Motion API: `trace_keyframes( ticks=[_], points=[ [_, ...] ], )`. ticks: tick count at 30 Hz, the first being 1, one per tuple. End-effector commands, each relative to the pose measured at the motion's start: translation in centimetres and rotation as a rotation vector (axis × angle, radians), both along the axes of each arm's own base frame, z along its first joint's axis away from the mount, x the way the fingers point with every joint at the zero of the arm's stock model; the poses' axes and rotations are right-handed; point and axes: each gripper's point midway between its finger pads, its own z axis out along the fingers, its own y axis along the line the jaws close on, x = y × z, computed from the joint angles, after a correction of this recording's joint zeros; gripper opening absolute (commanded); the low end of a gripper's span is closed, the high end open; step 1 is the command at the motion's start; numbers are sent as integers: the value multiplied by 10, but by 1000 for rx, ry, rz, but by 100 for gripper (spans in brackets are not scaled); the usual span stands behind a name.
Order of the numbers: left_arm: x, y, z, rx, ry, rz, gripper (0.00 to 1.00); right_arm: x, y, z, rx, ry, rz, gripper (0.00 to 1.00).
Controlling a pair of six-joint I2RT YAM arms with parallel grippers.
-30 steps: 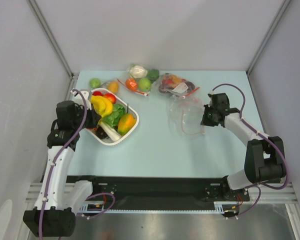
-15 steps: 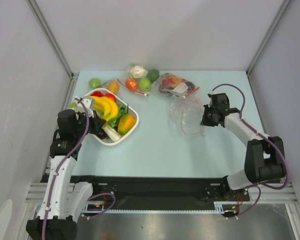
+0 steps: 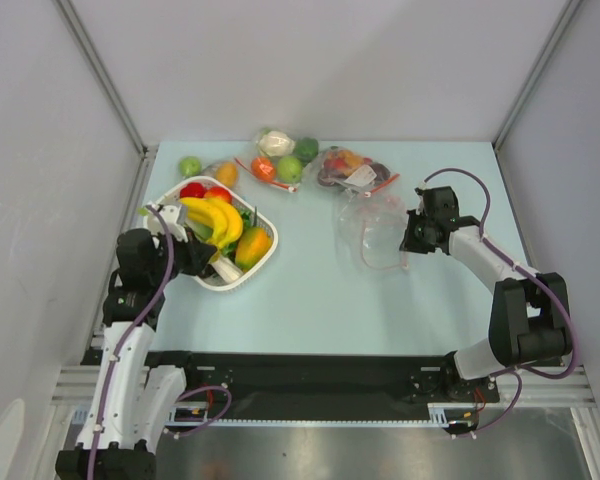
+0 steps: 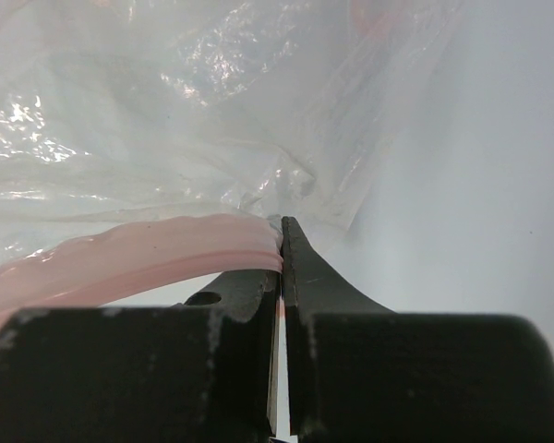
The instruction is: Open the zip-top bag and remove the fake food
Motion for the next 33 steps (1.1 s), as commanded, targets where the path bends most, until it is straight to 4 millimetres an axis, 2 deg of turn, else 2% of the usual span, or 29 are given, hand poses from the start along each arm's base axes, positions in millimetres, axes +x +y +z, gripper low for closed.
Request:
trace_keyframes(
  ticks=[1,10,18,33],
  points=[
    [2,7,0,-32,12,78,0,5,3,8,24,-28,-3,0],
    [8,9,-5,-102,118,156,18,5,3,7,24,-28,-3,0],
    [-7,12,-21,-183,228,262,29,6,6,4,39,-22,2,0],
    [-12,13,-35,-191,283,282,57,4,5,2,31,-14,5,0]
  ],
)
